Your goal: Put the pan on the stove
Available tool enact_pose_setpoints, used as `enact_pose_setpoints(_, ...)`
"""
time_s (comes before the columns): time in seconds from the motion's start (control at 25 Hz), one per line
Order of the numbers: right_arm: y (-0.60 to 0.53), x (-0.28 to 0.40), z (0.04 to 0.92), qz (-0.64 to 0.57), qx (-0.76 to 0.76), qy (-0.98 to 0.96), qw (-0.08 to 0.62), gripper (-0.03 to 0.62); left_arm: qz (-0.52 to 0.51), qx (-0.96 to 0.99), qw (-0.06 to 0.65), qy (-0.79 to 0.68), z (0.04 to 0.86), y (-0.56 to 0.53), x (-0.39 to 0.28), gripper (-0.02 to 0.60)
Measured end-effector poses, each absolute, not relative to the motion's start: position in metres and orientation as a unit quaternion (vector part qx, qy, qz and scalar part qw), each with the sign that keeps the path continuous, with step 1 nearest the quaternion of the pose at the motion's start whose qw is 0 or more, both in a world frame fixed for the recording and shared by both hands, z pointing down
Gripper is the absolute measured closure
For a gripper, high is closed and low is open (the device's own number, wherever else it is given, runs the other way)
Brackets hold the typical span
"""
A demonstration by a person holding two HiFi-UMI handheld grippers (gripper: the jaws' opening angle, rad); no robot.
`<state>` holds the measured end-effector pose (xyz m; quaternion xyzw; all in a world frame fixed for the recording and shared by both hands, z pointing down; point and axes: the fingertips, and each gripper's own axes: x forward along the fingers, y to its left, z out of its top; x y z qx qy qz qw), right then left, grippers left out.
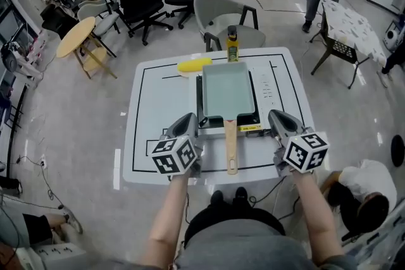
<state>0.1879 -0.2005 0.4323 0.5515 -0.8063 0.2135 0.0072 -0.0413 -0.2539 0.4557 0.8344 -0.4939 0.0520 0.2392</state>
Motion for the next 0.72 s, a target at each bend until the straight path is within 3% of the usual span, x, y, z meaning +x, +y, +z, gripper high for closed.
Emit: enact_pose_setpoints(0.72, -0.2031, 0.1976, 0.4364, 0.193, 0.585, -0.788, 0.023, 0.591, 0.049, 0.835, 0.228, -0.498, 0.4510, -0.2533, -0.0419, 0.575)
